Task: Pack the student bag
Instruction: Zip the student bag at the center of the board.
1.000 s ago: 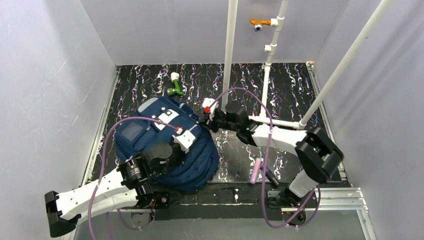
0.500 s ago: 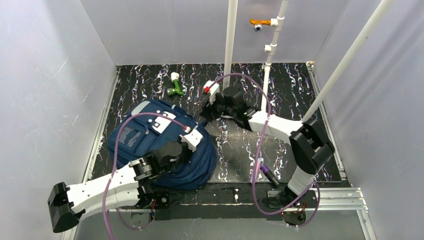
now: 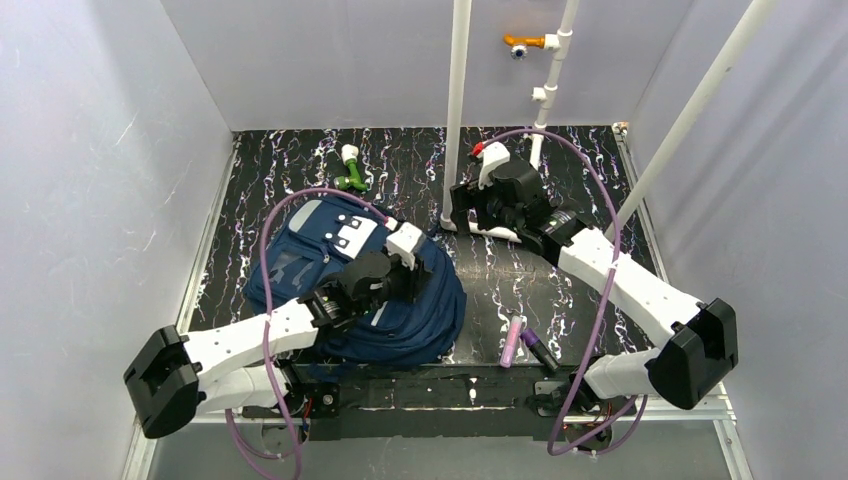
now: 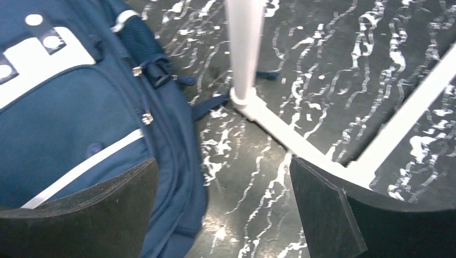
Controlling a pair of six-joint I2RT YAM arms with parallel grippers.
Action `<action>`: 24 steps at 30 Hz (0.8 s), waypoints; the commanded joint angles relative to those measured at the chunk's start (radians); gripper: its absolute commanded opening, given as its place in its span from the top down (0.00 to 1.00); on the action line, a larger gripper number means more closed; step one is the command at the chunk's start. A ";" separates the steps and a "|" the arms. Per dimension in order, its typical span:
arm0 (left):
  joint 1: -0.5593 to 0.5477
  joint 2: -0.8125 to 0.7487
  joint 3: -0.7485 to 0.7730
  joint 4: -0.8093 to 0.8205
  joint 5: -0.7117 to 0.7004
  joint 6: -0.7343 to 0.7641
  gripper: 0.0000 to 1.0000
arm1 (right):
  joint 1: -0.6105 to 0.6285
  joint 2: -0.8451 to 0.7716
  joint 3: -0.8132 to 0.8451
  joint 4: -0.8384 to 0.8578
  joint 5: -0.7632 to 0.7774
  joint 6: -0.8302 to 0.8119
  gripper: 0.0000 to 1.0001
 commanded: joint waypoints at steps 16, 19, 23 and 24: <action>0.382 -0.187 0.533 -1.311 -0.317 -0.471 0.38 | 0.321 0.163 0.147 0.138 -0.098 0.207 0.02; 0.404 -0.105 0.516 -1.230 -0.340 -0.387 0.46 | 0.331 0.218 0.197 0.108 -0.116 0.222 0.02; 0.453 -0.048 0.460 -1.088 -0.342 -0.308 0.57 | 0.354 0.242 0.188 0.138 -0.131 0.236 0.02; 0.466 -0.036 0.455 -1.061 -0.343 -0.291 0.57 | 0.360 0.248 0.184 0.140 -0.131 0.236 0.02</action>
